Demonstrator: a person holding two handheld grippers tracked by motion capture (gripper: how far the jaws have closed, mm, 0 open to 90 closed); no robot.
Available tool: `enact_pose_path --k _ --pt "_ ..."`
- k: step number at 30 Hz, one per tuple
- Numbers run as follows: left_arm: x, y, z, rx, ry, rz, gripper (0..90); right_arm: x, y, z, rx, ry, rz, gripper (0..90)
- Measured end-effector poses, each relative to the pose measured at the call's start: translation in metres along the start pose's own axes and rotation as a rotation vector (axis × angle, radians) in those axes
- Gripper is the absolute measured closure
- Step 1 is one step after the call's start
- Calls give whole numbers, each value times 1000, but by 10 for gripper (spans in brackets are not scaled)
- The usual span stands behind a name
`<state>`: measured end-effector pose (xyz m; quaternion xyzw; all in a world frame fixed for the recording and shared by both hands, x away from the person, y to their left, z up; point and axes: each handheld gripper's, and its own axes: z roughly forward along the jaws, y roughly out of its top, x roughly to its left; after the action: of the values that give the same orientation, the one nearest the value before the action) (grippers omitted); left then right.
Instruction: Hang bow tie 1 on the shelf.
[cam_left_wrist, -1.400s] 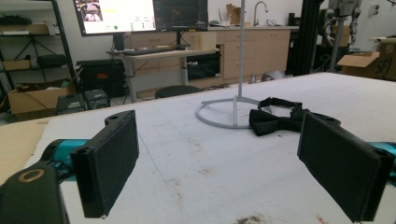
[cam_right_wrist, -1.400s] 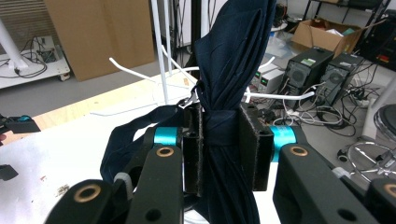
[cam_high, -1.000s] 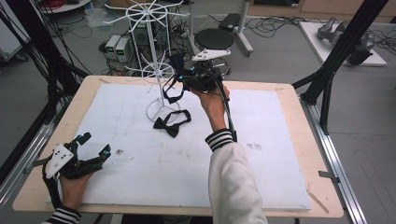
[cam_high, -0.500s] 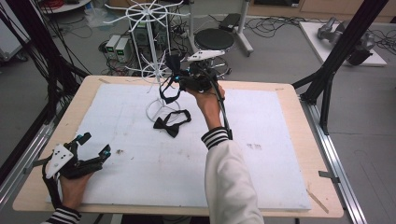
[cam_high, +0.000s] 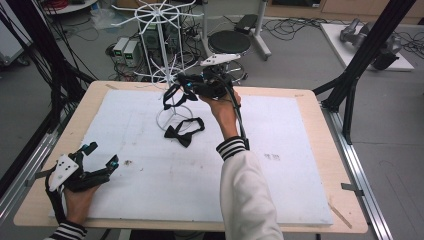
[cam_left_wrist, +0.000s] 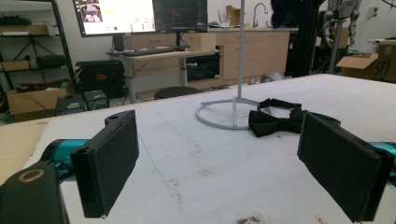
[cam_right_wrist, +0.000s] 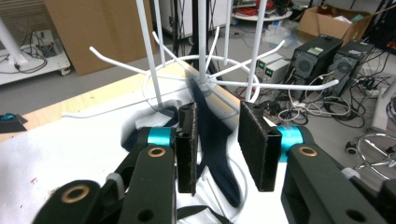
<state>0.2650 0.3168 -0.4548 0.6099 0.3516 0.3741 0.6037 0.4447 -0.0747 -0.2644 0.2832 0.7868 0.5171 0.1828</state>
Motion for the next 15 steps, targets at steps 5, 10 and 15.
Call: enact_pose_path --k 5,10,15 --pt "0 0 0 0 0 0 131 -1 0 -2 0 -4 2 654" --pt "0 0 0 -1 -1 2 131 0 1 -8 -15 -12 6 572" --pt "0 0 0 -2 -2 0 131 3 3 -19 -16 -40 16 245"
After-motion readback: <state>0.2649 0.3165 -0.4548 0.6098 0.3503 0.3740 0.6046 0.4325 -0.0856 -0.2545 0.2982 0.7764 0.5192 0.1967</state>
